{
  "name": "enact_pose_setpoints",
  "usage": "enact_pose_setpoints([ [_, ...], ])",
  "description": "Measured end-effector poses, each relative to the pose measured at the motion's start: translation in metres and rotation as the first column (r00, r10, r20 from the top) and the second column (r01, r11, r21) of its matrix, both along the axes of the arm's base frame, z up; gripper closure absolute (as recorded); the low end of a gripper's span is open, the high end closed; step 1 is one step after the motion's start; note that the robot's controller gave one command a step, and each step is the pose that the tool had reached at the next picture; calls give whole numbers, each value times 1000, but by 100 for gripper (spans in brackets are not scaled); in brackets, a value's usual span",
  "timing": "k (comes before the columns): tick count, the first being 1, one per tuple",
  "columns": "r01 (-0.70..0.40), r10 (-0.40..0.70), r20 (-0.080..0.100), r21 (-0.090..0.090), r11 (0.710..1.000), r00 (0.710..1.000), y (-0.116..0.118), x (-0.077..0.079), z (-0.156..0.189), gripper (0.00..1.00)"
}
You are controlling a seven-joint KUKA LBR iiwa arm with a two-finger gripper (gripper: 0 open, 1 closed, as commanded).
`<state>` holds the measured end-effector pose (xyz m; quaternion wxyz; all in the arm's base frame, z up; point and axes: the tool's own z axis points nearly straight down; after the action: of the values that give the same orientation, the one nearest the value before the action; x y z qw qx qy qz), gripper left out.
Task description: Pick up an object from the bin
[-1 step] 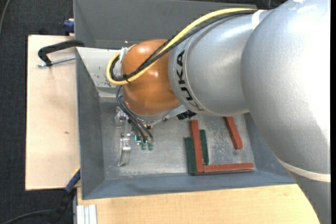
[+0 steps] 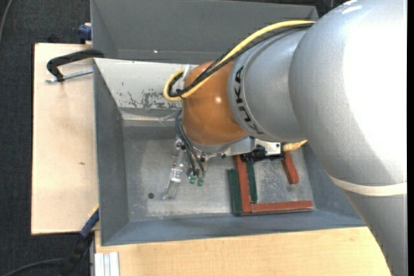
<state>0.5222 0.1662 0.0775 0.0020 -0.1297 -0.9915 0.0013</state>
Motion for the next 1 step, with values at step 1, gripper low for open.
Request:
enact_pose_setpoints([
  [1, -21, 21, 7, 2, 1000, 1000, -59, 15, 10, 0],
])
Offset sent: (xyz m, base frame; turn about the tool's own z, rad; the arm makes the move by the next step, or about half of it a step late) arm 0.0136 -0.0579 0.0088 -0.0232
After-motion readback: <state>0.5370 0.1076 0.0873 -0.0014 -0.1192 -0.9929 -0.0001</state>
